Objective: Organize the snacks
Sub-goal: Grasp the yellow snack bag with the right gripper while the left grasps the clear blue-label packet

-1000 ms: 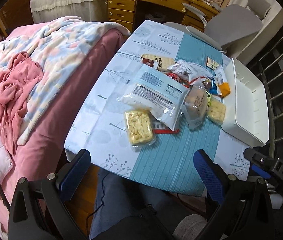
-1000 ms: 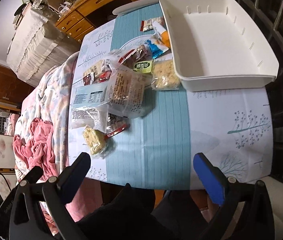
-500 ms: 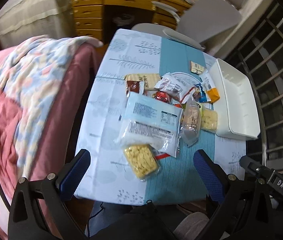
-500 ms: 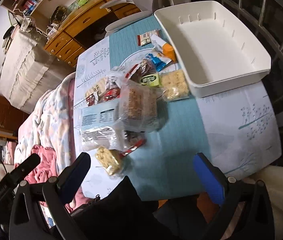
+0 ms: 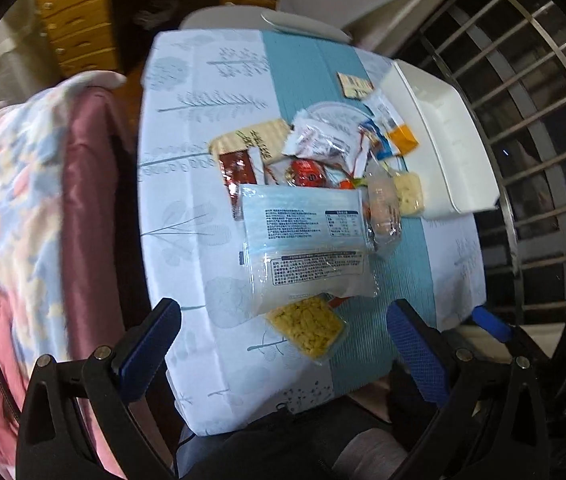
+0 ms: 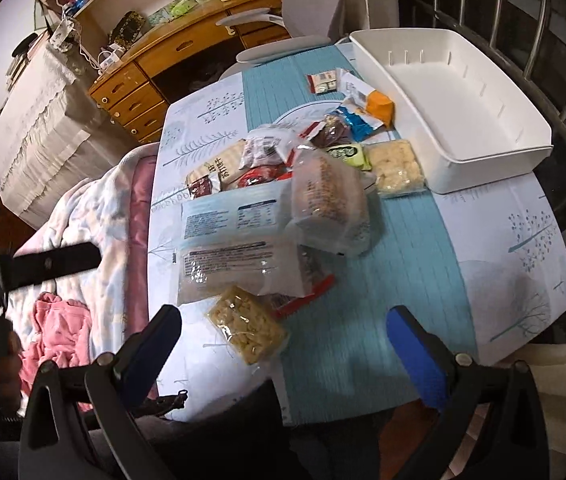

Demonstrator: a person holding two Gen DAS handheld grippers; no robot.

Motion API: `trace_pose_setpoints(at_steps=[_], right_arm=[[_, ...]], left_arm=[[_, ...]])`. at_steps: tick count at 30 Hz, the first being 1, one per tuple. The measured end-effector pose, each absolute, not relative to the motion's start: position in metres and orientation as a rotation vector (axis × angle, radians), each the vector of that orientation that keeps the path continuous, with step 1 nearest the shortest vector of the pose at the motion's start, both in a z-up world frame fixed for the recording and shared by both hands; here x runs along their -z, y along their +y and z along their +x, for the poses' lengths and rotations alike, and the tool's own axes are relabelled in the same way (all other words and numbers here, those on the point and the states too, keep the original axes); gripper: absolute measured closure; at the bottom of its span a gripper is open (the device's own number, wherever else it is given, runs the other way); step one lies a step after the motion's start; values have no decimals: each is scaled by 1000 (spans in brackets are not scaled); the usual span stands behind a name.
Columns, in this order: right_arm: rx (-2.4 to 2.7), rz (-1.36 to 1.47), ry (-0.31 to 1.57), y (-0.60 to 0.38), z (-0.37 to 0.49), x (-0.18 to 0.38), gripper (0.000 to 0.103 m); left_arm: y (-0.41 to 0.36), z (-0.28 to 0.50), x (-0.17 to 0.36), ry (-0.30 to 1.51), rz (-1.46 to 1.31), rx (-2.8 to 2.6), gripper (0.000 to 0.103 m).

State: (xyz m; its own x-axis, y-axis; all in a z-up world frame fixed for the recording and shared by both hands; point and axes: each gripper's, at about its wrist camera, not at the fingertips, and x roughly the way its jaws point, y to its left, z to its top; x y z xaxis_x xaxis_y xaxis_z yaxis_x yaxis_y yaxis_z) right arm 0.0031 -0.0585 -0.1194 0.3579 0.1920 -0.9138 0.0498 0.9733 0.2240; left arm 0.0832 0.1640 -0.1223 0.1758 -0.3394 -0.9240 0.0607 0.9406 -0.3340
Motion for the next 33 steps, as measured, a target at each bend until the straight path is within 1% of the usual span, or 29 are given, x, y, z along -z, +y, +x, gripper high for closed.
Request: trace_pose_setpoints(at_steps=[10,15,20,24,26,32,33], right_arm=[[-133,54,1158,-1,-9,152,0],[-170,20,1179,21,-6,178,1],[-180,-77,1197,39,-5,205,4],[-186,-124,1229,44,-5,225,7],[-186,-156,1238,47,-5,233,11],[-191,-248,1226,56,-4,245,12],[-193,-251,1227,56,-4,247,12]], left_arm=[[172,127,185,1498,-286,433,1],[170,146,219,1553,-336,458,1],[163,161,243,1574,-353,492,1],[155,168,259,1593,-367,510,3],[151,170,267,1613,-387,519,5],[144,171,284,1651,-424,526,11],[143,172,286,1653,-434,526,13]])
